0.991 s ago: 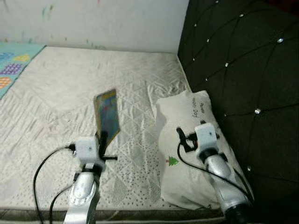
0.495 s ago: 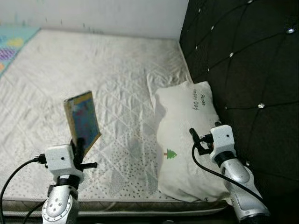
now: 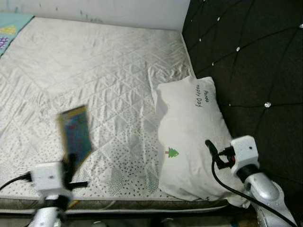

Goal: Clean up the room

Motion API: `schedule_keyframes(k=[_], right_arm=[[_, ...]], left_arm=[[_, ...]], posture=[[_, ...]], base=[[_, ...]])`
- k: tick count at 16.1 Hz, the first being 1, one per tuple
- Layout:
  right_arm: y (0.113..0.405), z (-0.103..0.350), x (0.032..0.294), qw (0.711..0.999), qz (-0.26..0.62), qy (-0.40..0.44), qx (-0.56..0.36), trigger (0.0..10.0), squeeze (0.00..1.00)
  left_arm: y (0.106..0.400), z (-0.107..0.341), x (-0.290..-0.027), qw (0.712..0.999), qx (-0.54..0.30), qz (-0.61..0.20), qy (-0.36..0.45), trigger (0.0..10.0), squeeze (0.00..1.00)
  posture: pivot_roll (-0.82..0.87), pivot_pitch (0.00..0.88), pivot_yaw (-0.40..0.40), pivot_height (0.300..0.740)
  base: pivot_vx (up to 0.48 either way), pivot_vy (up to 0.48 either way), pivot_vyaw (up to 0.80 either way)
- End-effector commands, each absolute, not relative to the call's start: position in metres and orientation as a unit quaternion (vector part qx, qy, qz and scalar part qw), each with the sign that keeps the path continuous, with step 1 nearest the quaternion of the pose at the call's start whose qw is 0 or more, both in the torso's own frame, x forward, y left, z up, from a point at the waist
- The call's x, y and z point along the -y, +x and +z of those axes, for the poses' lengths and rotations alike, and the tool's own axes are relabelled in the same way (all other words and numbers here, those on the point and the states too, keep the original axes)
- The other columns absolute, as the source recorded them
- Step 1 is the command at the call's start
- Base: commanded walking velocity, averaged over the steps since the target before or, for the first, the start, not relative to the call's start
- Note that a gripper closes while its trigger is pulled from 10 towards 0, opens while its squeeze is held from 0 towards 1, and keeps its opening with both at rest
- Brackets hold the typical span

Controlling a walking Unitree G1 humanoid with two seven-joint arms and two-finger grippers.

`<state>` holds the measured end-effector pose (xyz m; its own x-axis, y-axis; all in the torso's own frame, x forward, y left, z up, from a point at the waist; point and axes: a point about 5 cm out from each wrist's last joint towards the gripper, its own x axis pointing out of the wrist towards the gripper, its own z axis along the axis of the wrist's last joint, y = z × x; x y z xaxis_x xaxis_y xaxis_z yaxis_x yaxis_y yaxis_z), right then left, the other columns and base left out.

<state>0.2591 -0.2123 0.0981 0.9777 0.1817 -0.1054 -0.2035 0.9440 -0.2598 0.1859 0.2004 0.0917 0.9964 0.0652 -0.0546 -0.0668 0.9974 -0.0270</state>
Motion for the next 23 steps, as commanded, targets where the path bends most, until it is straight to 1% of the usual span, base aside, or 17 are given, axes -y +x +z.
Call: schedule_keyframes(k=[1,4,9,13,19,22,23], right_arm=[[0.263,0.099,0.208,0.986,0.099,-0.129,-0.045,10.0,0.0],[0.268,0.1,0.199,0.986,0.106,-0.119,-0.043,10.0,0.0],[0.267,0.098,0.197,0.986,0.11,-0.119,-0.049,10.0,0.0],[0.271,0.098,0.195,0.985,0.116,-0.121,-0.05,10.0,0.0],[0.27,0.096,0.19,0.983,0.124,-0.122,-0.052,10.0,0.0],[0.271,0.094,0.19,0.983,0.126,-0.125,-0.053,10.0,0.0],[0.271,0.094,0.19,0.983,0.126,-0.125,-0.054,10.0,0.0]], left_arm=[[0.194,0.103,-0.195,1.0,-0.001,0.022,-0.013,10.0,0.0],[0.2,0.108,-0.193,1.0,0.007,0.018,-0.017,10.0,0.0],[0.203,0.109,-0.192,1.0,0.008,0.015,-0.019,10.0,0.0],[0.204,0.108,-0.19,0.999,0.003,0.017,-0.036,10.0,0.0],[0.205,0.109,-0.189,0.999,0.001,0.011,-0.04,10.0,0.0],[0.205,0.109,-0.189,0.999,0.0,0.011,-0.04,10.0,0.0],[0.205,0.109,-0.189,0.999,0.0,0.012,-0.039,10.0,0.0]], posture=[[0.09,0.197,-0.108,0.74],[0.09,0.192,-0.104,0.74],[0.09,0.19,-0.104,0.74],[0.1,0.19,-0.108,0.74],[0.1,0.198,-0.107,0.74],[0.1,0.2,-0.107,0.74],[0.1,0.204,-0.107,0.74]], base=[[0.0,0.0,0.0],[0.0,0.0,-0.8],[0.0,0.0,-0.77],[0.0,0.0,0.0],[0.0,0.412,0.0],[0.0,0.323,0.0],[0.0,0.0,0.0]])
